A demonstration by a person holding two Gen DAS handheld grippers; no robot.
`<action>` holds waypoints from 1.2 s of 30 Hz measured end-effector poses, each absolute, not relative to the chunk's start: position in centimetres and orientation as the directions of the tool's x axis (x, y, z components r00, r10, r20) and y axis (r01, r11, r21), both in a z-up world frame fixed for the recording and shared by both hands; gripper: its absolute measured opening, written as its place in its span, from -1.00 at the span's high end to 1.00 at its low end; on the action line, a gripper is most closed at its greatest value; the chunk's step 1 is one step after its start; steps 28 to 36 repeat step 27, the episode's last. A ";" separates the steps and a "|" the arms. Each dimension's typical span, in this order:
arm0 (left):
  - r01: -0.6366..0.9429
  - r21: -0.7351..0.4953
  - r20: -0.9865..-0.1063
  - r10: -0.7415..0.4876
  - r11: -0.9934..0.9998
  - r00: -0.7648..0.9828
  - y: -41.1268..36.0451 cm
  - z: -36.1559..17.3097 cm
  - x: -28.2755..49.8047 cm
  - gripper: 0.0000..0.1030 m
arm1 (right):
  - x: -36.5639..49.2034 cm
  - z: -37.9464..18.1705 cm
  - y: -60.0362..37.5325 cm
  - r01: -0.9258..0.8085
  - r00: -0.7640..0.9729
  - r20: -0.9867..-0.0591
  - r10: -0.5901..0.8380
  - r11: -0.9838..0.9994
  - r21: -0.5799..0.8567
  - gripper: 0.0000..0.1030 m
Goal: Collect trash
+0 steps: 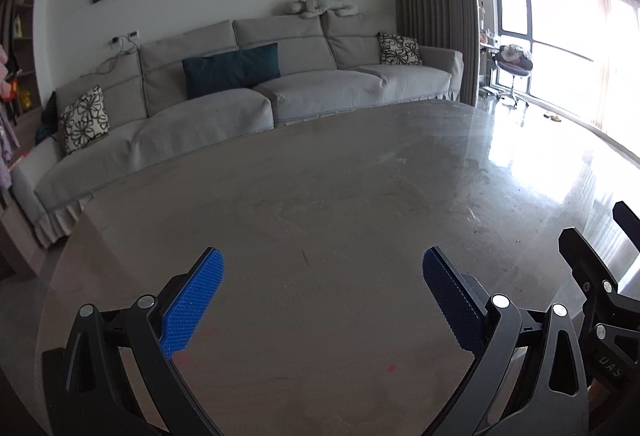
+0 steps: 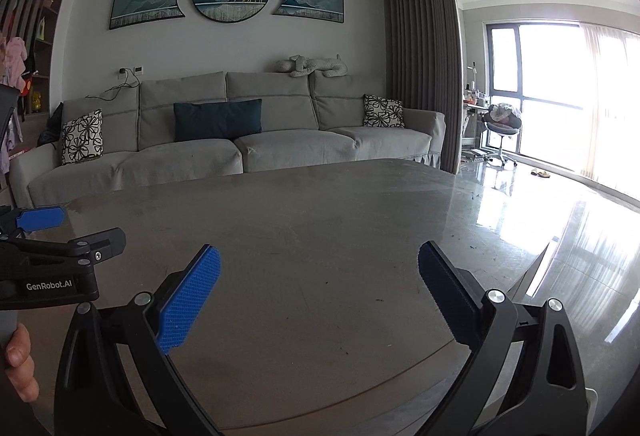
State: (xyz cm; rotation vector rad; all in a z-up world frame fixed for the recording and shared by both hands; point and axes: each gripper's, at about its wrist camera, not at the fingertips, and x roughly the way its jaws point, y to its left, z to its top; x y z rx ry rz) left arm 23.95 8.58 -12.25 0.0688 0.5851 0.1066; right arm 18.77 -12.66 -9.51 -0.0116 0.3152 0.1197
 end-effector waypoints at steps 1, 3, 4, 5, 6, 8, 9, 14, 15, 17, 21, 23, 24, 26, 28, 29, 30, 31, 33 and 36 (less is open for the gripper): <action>-0.083 0.095 -0.551 0.122 0.992 0.825 8.9 -12.4 23.8 -0.93 | 19.0 -9.5 -12.4 -0.124 0.942 -0.313 0.120 0.992 0.008 -0.91; -0.089 0.094 -0.556 0.127 0.992 0.821 9.5 -12.7 23.8 -0.93 | 18.9 -9.7 -12.1 -0.129 0.941 -0.313 0.126 0.992 0.011 -0.91; -0.093 0.091 -0.559 0.128 0.991 0.819 9.7 -12.6 24.3 -0.93 | 19.0 -9.7 -12.0 -0.131 0.942 -0.311 0.128 0.991 0.010 -0.91; -0.091 0.087 -0.562 0.125 0.992 0.818 9.9 -12.6 24.2 -0.93 | 19.0 -9.7 -11.8 -0.135 0.942 -0.310 0.132 0.991 0.012 -0.91; -0.093 0.087 -0.562 0.126 0.992 0.817 10.2 -12.6 24.2 -0.93 | 19.1 -9.7 -11.7 -0.134 0.942 -0.309 0.132 0.991 0.014 -0.91; -0.095 0.085 -0.559 0.126 0.992 0.819 10.5 -12.6 24.0 -0.93 | 19.3 -9.8 -11.4 -0.135 0.941 -0.312 0.135 0.991 0.020 -0.91; -0.093 0.085 -0.559 0.125 0.992 0.820 10.5 -12.6 23.8 -0.93 | 19.4 -10.0 -11.3 -0.139 0.939 -0.316 0.139 0.990 0.021 -0.91; -0.087 0.102 -0.551 0.129 0.991 0.825 10.3 -12.7 23.8 -0.93 | 18.9 -10.3 -11.5 -0.131 0.943 -0.309 0.125 0.991 0.002 -0.91; -0.083 0.102 -0.551 0.126 0.991 0.825 10.0 -12.8 23.6 -0.93 | 18.9 -10.4 -11.5 -0.128 0.943 -0.310 0.123 0.992 0.004 -0.91; -0.075 0.105 -0.551 0.121 0.992 0.826 9.7 -12.8 23.5 -0.93 | 19.1 -10.4 -11.7 -0.131 0.938 -0.322 0.128 0.991 0.012 -0.91; -0.070 0.112 -0.542 0.120 0.991 0.832 9.2 -12.7 23.2 -0.93 | 18.8 -10.4 -11.9 -0.124 0.942 -0.312 0.123 0.992 0.017 -0.91; -0.067 0.114 -0.540 0.118 0.991 0.833 8.7 -12.7 23.1 -0.93 | 18.7 -10.4 -12.1 -0.120 0.944 -0.308 0.120 0.993 0.017 -0.91; -0.067 0.112 -0.541 0.118 0.991 0.833 8.7 -12.7 23.1 -0.93 | 18.6 -10.4 -12.1 -0.121 0.944 -0.307 0.121 0.993 0.018 -0.91; -0.069 0.113 -0.537 0.120 0.991 0.835 8.7 -12.6 23.0 -0.93 | 18.5 -10.4 -12.1 -0.118 0.945 -0.306 0.118 0.993 0.019 -0.91; -0.067 0.111 -0.538 0.116 0.992 0.835 8.6 -12.6 23.0 -0.93 | 18.5 -10.5 -12.1 -0.118 0.945 -0.305 0.119 0.993 0.021 -0.91; -0.067 0.111 -0.538 0.116 0.992 0.835 8.6 -12.6 23.0 -0.93 | 18.5 -10.5 -12.1 -0.118 0.945 -0.305 0.119 0.993 0.021 -0.91; -0.067 0.111 -0.538 0.116 0.992 0.835 8.6 -12.6 23.0 -0.93 | 18.5 -10.5 -12.1 -0.118 0.945 -0.305 0.119 0.993 0.021 -0.91; -0.067 0.111 -0.538 0.116 0.992 0.835 8.6 -12.6 23.0 -0.93 | 18.5 -10.5 -12.1 -0.118 0.945 -0.305 0.119 0.993 0.021 -0.91; -0.067 0.111 -0.538 0.116 0.992 0.835 8.6 -12.6 23.0 -0.93 | 18.5 -10.5 -12.1 -0.118 0.945 -0.305 0.119 0.993 0.021 -0.91; -0.067 0.111 -0.538 0.116 0.992 0.835 8.6 -12.6 23.0 -0.93 | 18.5 -10.5 -12.1 -0.118 0.945 -0.305 0.119 0.993 0.021 -0.91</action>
